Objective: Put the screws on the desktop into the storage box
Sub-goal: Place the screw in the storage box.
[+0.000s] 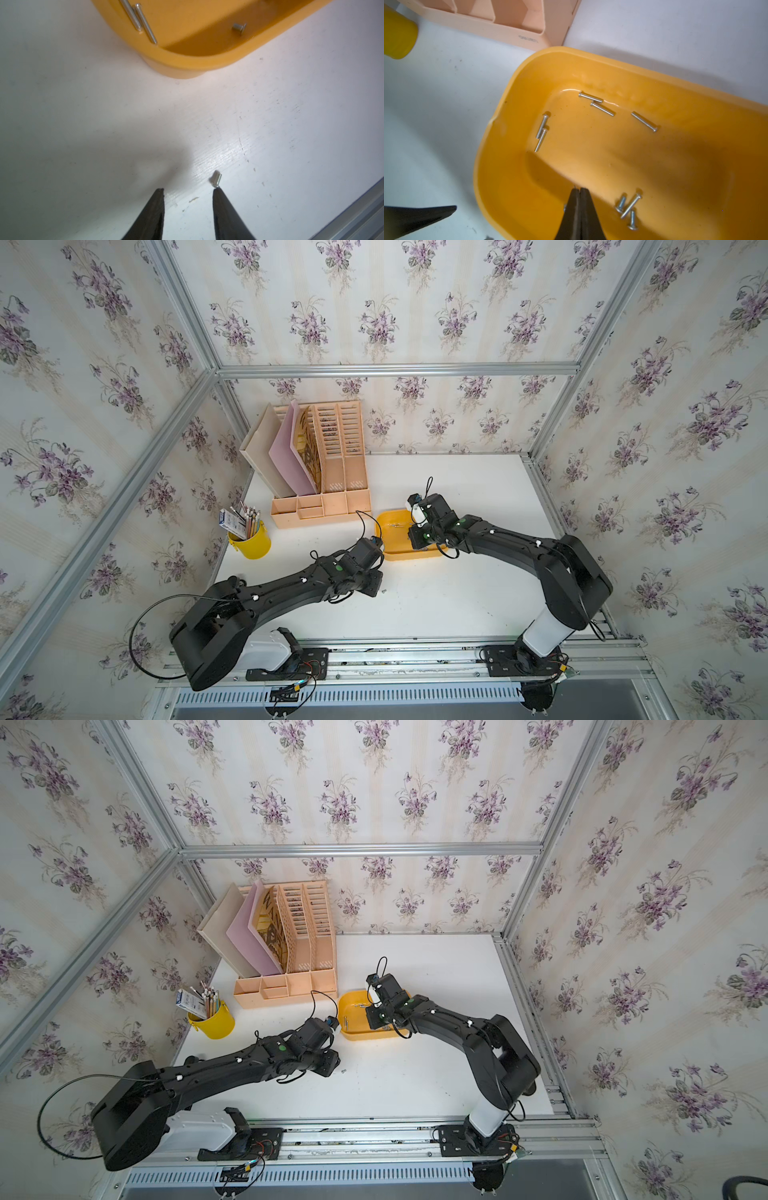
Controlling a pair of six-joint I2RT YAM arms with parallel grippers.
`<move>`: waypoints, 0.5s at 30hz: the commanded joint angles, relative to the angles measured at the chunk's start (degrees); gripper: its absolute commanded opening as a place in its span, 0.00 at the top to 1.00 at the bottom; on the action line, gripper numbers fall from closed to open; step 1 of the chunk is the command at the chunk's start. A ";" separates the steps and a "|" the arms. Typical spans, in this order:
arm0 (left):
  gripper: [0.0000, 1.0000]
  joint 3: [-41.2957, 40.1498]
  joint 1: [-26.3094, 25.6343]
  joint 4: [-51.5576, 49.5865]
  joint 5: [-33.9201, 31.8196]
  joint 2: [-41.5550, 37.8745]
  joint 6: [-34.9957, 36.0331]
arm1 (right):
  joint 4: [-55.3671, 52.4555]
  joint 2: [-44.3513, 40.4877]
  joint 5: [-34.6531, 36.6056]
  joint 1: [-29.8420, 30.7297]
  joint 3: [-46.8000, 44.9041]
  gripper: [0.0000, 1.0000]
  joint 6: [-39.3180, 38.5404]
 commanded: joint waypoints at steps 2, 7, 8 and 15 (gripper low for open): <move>0.52 -0.05 -0.45 1.11 1.79 0.64 -1.03 | 0.52 2.33 -1.39 -0.57 1.22 0.90 -1.71; 0.50 -0.36 -0.80 1.80 2.88 1.22 -1.36 | 0.61 2.61 0.05 -0.63 1.49 0.78 -1.96; 0.49 -0.19 -1.10 2.02 2.96 1.58 -1.28 | 0.42 2.49 0.20 -0.57 1.53 0.78 -2.06; 0.49 0.70 -2.35 2.99 3.57 4.25 -0.27 | 0.41 -0.37 0.79 -0.58 0.14 0.77 -1.98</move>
